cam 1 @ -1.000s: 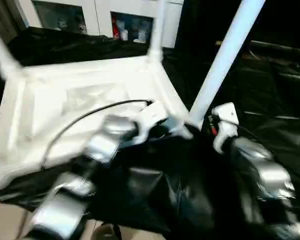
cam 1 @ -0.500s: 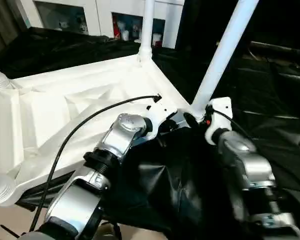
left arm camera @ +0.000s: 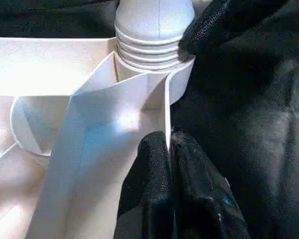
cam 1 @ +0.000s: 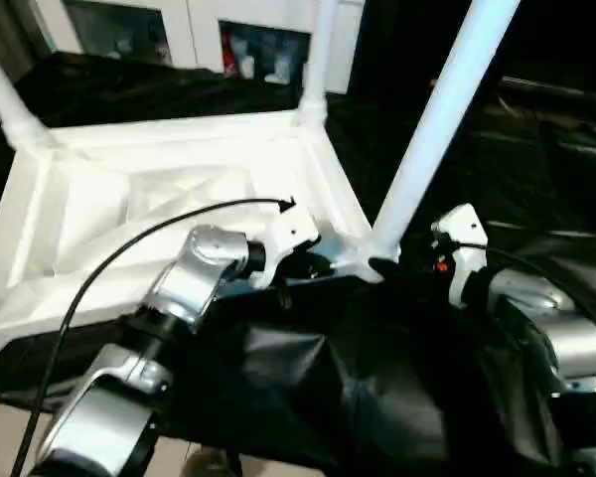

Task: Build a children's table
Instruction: Rotate leg to tighten

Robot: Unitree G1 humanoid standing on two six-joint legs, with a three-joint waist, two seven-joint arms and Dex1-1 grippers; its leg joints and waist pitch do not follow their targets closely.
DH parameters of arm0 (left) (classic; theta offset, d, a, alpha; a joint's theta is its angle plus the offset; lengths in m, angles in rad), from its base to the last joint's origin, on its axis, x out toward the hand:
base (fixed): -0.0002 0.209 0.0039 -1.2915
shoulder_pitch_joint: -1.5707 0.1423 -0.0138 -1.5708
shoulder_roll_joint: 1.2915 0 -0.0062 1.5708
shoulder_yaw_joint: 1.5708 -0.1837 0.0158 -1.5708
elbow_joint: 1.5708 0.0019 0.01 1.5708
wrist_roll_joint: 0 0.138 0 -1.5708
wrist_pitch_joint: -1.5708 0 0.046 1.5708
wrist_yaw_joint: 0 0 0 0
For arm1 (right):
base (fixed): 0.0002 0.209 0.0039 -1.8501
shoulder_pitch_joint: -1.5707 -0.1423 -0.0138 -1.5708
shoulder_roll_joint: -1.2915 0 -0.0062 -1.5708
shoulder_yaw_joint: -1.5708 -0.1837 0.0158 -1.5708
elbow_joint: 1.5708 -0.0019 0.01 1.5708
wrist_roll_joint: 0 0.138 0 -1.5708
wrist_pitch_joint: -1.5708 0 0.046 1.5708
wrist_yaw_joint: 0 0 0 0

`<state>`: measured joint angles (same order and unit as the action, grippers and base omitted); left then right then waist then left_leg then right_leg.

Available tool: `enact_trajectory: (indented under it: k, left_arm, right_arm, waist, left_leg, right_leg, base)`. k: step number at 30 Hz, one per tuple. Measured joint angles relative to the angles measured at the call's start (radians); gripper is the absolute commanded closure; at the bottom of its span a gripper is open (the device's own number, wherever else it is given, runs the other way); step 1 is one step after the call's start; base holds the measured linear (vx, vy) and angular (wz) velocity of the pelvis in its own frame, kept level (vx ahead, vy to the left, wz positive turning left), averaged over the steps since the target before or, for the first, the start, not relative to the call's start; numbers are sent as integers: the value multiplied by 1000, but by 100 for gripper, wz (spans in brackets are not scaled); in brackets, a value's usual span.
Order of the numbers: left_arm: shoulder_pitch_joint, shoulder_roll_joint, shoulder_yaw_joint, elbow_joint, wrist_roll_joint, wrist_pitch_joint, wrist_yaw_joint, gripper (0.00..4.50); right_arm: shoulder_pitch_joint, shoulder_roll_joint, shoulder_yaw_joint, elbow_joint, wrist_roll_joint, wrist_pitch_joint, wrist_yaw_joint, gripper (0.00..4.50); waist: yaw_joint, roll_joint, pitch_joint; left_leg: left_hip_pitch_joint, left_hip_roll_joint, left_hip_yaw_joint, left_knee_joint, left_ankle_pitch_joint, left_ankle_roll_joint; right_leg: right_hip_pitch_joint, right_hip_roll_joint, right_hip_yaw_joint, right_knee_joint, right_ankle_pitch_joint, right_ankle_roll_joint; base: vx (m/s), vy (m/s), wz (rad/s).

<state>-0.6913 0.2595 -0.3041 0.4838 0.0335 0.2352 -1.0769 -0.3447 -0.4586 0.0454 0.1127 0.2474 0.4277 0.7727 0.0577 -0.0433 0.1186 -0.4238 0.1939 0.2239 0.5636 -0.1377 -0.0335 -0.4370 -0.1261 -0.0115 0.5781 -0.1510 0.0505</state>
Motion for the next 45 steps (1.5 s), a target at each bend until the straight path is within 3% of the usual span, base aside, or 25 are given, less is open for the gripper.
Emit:
enact_trajectory:
  k: [9,15,17,24,41,45]
  left_arm:
    - [27,21,0,-43,-2,7,-38,450]
    - [32,26,-5,-56,-8,20,-49,450]
    - [33,26,-5,-57,-8,21,-51,450]
    - [35,27,-6,-60,-8,23,-53,450]
    - [39,28,-8,-65,-9,24,-60,450]
    - [19,8,-2,-27,1,24,-2,450]
  right_arm:
    - [6,-3,4,-22,27,1,37,71]
    - [7,6,5,-23,32,2,48,109]
    - [13,5,6,-27,34,2,54,147]
    - [21,-3,9,-33,34,2,64,188]
    - [38,-7,10,-53,32,-2,64,199]
    - [31,44,-1,-36,15,-2,-29,199]
  waist:
    - [3,0,0]
    - [3,0,0]
    - [3,0,0]
    - [4,0,0]
    - [4,0,0]
    - [2,0,0]
  left_leg:
    - [0,0,0,1,0,0]
    - [0,0,0,1,0,0]
    - [0,0,0,1,0,0]
    - [0,0,0,1,0,0]
    - [0,0,0,1,0,0]
    - [1,0,0,2,0,0]
  right_leg:
    - [0,0,0,0,-1,1]
    - [0,0,0,0,-1,1]
    - [0,0,0,0,-1,1]
    - [0,0,0,0,-1,1]
    - [1,0,0,0,-1,1]
    - [1,0,1,1,-1,0]
  base:
    - [0,0,0]
    - [0,0,0]
    - [0,0,0]
    - [0,0,0]
    - [0,0,0]
    - [0,0,0]
